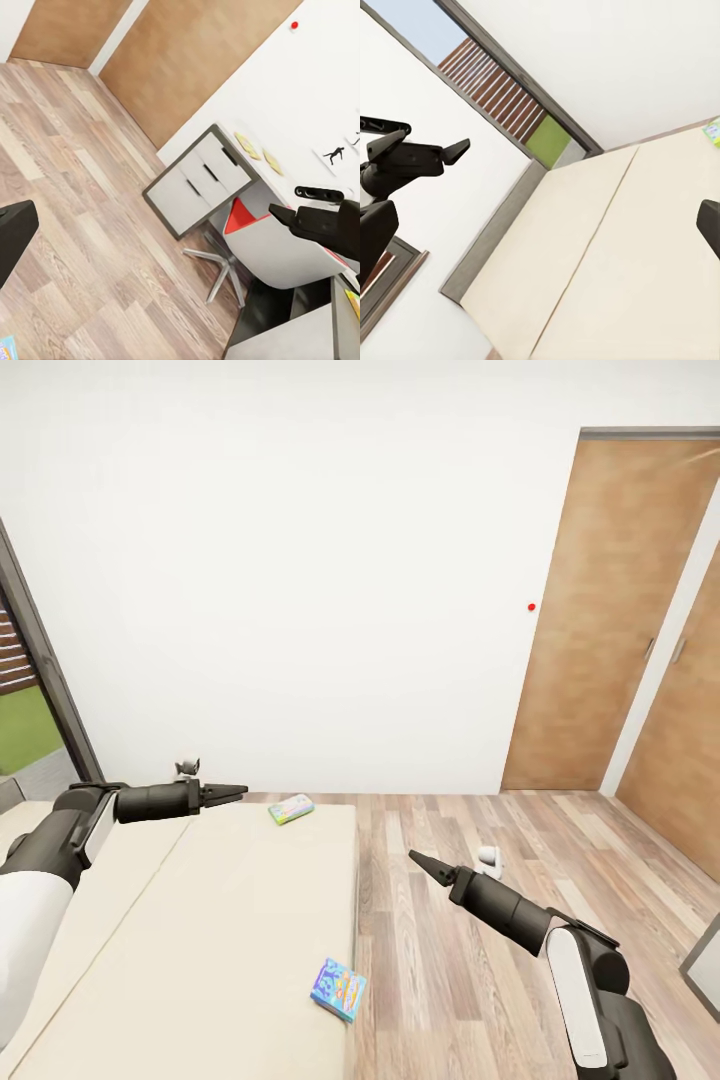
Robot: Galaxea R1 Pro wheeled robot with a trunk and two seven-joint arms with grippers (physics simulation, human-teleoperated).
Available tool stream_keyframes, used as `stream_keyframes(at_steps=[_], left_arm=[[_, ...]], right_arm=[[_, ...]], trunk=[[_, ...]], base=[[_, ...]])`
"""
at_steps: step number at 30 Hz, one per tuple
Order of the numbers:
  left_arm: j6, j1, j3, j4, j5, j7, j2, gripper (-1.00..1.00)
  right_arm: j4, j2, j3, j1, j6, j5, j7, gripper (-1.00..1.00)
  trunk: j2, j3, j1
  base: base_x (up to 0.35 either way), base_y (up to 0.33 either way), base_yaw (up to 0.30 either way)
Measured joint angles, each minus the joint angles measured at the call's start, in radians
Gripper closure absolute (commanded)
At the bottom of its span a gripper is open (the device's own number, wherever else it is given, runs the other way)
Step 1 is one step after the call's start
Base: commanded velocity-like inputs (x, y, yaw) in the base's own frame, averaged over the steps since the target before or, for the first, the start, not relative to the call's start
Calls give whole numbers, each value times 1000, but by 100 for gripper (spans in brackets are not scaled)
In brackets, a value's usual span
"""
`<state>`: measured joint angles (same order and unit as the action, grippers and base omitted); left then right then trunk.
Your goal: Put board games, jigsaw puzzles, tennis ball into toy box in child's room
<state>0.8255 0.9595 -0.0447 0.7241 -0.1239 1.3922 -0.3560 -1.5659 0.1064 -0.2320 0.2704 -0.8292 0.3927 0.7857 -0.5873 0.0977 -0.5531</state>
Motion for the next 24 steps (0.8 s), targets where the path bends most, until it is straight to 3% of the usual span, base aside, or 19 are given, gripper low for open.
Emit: stream_keyframes(at_steps=[9, 24], left_arm=[[0, 0, 0, 0, 0, 0, 1, -100], [0, 0, 0, 0, 0, 0, 0, -100]], right_arm=[[0, 0, 2, 0, 0, 0, -2, -100], [0, 0, 3, 0, 0, 0, -2, -100]], trunk=[[0, 0, 0], [0, 0, 0]], base=[[0, -219, 133], [0, -22, 276]])
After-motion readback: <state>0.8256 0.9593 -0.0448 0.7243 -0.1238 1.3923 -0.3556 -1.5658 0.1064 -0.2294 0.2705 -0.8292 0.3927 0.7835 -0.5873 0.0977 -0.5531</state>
